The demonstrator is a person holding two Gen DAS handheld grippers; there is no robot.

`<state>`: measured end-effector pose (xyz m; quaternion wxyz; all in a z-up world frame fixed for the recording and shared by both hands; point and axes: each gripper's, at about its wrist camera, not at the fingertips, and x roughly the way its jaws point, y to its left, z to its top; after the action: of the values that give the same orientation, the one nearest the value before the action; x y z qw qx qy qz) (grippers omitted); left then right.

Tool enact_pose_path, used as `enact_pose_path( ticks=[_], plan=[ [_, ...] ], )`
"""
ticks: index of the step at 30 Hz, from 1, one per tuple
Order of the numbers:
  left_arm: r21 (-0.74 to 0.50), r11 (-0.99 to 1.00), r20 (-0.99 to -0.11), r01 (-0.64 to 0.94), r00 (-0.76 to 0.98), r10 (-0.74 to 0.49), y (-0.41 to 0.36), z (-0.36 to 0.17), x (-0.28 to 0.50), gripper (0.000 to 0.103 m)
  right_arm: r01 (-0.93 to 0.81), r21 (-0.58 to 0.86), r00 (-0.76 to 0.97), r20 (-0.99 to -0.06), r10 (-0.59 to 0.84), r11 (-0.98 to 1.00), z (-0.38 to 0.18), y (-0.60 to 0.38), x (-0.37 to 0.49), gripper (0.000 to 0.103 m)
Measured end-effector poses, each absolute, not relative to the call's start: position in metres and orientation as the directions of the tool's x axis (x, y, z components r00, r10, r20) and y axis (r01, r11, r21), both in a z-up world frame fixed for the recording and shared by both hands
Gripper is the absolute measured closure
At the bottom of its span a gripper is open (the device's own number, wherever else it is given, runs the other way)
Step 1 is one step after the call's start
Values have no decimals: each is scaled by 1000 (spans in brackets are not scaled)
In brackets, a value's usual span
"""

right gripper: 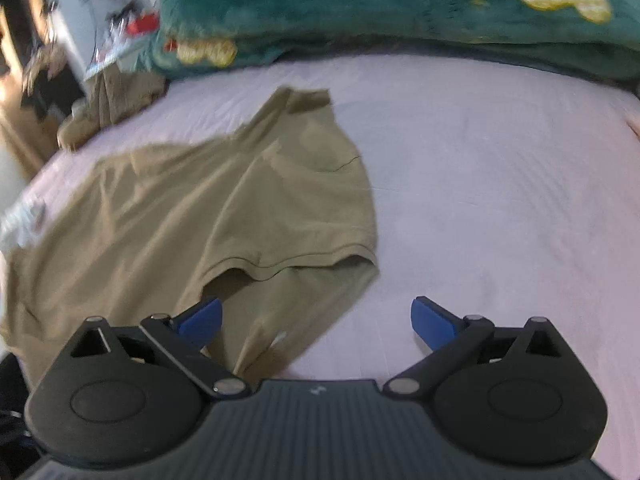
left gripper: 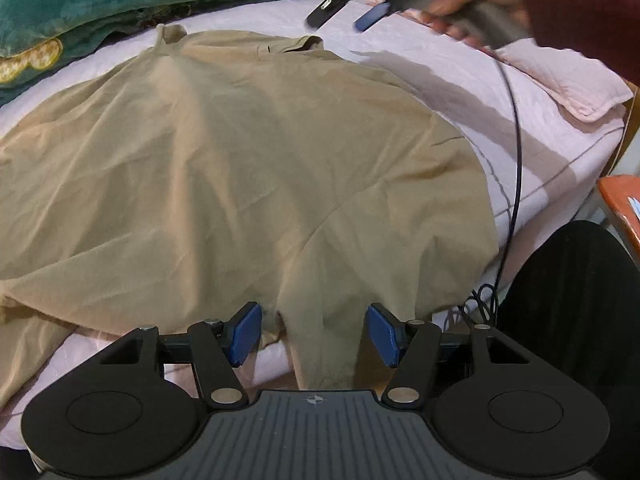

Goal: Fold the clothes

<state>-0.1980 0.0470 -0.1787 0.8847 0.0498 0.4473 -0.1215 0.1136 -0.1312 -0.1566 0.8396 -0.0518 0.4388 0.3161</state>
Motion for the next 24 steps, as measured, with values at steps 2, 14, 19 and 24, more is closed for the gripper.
enact_pose_path(
  ticks=[2, 14, 19, 24],
  plan=[
    [-22, 964, -801, 265, 573, -175, 47, -179, -197, 42, -603, 166, 402, -782, 476, 781, -167, -118, 119, 1],
    [-74, 967, -783, 243, 586, -207, 52, -179, -192, 42, -666, 143, 375, -784, 495, 732, -191, -112, 132, 44],
    [-97, 971, -782, 219, 587, -210, 56, -178, -189, 55, -674, 161, 370, -771, 518, 721, -191, -112, 138, 87],
    [-86, 979, -774, 185, 607, -183, 61, -177, -185, 96, -679, 159, 371, -768, 521, 717, -185, -118, 138, 97]
  ],
)
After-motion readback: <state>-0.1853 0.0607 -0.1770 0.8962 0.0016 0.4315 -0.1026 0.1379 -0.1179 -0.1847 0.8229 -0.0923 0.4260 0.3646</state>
